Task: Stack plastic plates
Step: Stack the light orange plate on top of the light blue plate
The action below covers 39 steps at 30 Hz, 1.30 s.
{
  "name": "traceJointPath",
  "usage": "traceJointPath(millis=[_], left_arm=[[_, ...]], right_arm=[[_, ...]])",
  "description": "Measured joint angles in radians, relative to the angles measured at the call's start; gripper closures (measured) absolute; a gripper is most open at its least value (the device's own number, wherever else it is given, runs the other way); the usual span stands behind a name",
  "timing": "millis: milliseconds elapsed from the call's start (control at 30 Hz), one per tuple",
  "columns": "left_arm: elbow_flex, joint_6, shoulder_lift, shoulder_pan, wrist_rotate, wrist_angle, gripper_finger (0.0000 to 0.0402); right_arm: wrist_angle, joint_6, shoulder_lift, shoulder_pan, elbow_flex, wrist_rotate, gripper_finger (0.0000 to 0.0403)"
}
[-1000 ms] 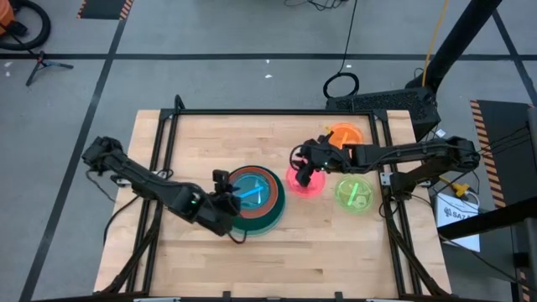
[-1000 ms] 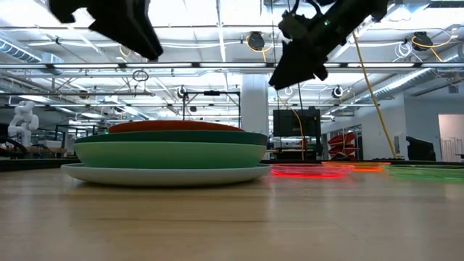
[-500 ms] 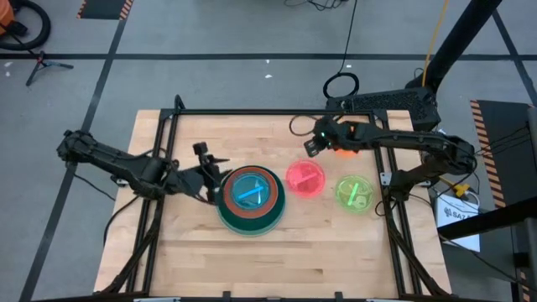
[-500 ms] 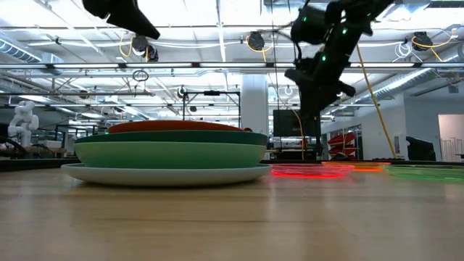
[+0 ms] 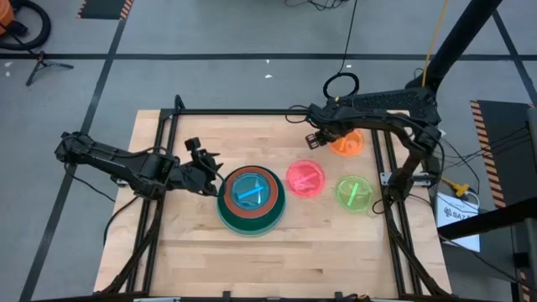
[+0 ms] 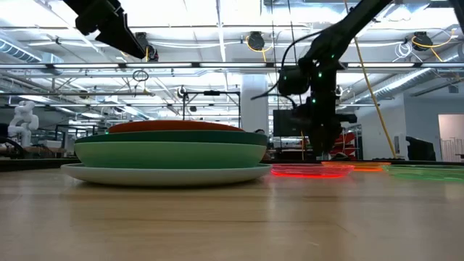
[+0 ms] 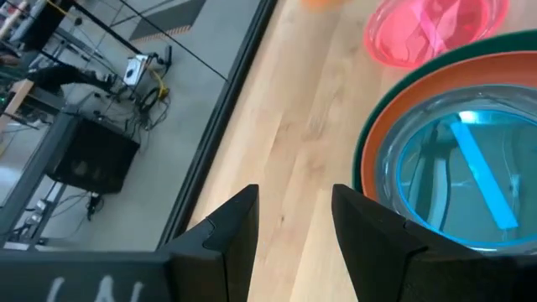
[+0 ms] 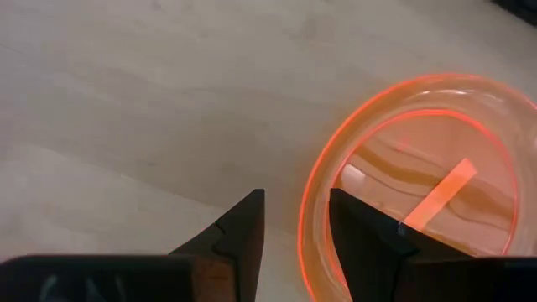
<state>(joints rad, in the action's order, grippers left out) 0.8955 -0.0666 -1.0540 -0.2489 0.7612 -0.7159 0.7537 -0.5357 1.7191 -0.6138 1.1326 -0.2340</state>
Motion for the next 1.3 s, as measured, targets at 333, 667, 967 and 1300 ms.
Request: traceJointPath(millis=[333, 667, 967, 1300], left_arm=[[0.0, 0.001, 0.0, 0.0, 0.0, 0.001, 0.0243], [0.0, 0.001, 0.0, 0.0, 0.0, 0.002, 0.0243], [0.0, 0.002, 0.0, 0.0, 0.0, 0.002, 0.0243], [0.001, 0.005, 0.0, 0.0, 0.0, 0.002, 0.0243]], right_arm=[[0.01, -0.002, 0.074, -0.009, 0.004, -0.021, 0.0273], [-0.01, -0.001, 0.121, -0.008, 0.004, -0.078, 0.0314], [-0.008, 0.027, 0.113, 0.021, 0.003, -0.08, 0.0397], [0.009, 0.061, 0.016, 0.106, 0.003, -0.136, 0.04]])
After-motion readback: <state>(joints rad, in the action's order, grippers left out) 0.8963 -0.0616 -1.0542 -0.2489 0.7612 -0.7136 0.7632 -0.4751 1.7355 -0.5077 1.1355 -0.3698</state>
